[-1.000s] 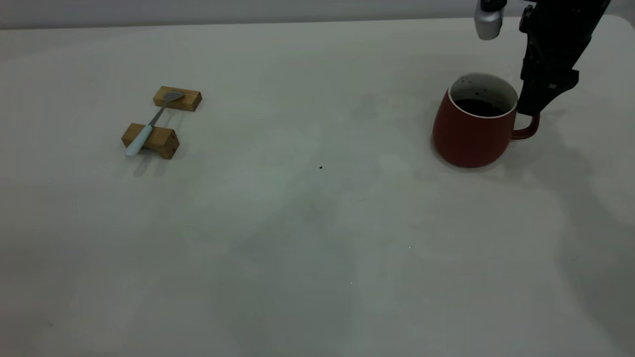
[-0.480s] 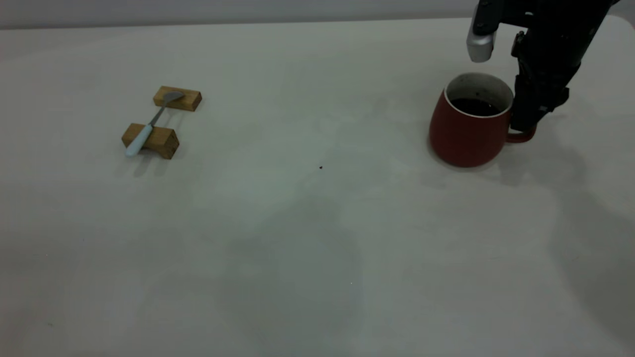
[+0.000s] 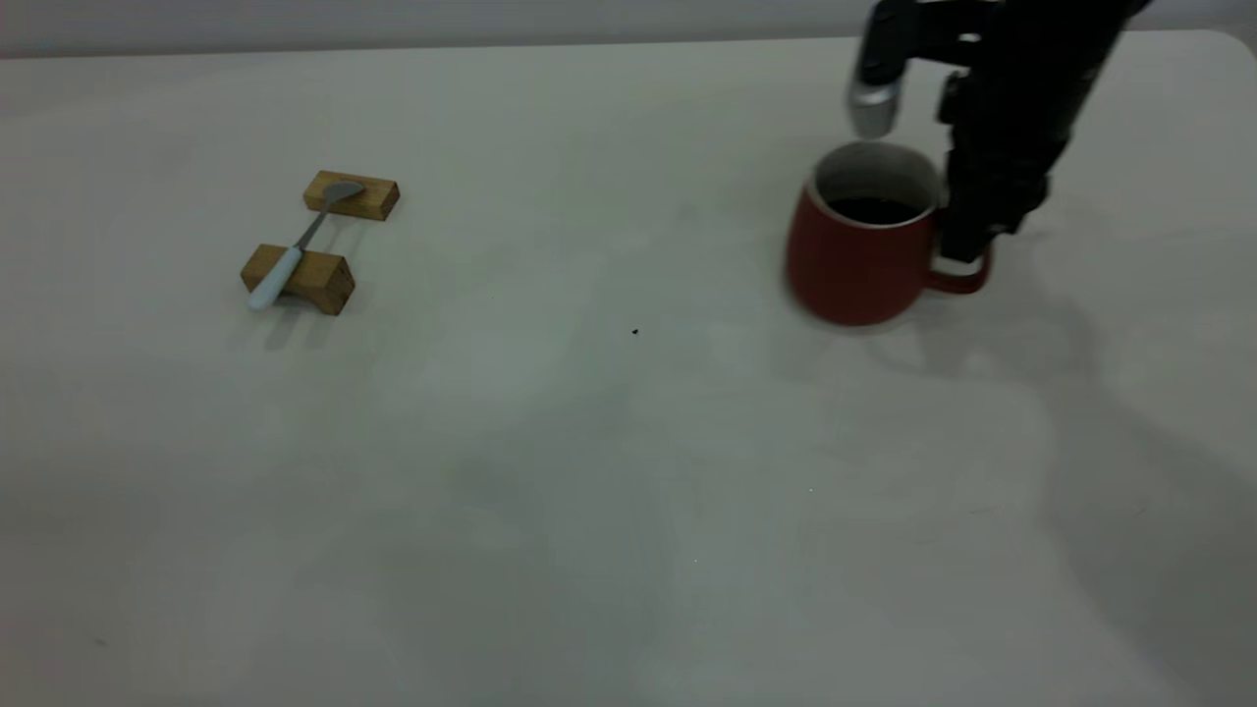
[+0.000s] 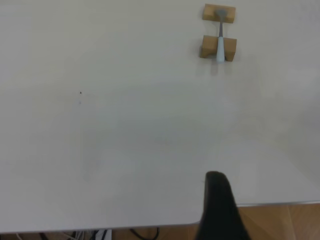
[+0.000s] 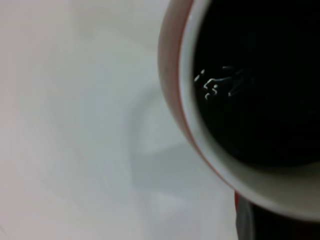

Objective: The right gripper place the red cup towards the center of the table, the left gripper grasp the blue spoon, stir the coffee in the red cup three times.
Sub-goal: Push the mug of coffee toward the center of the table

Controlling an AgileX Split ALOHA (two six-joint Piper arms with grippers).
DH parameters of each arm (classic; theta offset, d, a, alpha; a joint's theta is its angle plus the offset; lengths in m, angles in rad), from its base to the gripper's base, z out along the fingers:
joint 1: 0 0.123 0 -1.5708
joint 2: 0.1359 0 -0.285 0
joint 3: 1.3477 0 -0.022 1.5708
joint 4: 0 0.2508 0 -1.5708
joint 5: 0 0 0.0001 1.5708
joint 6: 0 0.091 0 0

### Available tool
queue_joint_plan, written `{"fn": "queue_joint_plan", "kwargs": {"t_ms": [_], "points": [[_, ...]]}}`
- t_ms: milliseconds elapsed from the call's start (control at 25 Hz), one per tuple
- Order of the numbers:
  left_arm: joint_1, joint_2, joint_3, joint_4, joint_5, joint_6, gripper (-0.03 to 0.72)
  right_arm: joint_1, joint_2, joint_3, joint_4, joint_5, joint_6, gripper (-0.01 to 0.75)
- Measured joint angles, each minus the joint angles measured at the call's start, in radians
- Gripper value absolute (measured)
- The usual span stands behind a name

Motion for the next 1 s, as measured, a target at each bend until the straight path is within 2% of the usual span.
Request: {"fn": "queue_joint_plan", "kwargs": {"t_ms": [240,440,720,1000], "points": [[0.0,0.0,0.0,0.0,0.0,0.0,0.571,0.127,0.009,-0.062,-0.033,0.033,0.158,0.173],[0.0,0.0,0.0,0.0,0.0,0.0,0.571,0.203,0.018,-0.095,-0.074,0.041,0.25,0.173],[0.0,0.0,0.0,0.0,0.0,0.0,0.571,0.253,0.022,-0.096,-0.064,0.011,0.276,0.173],[0.0,0.0,0.0,0.0,0.0,0.0,0.571,0.271,0.031,-0.096,0.025,-0.034,0.279,0.173]]}}
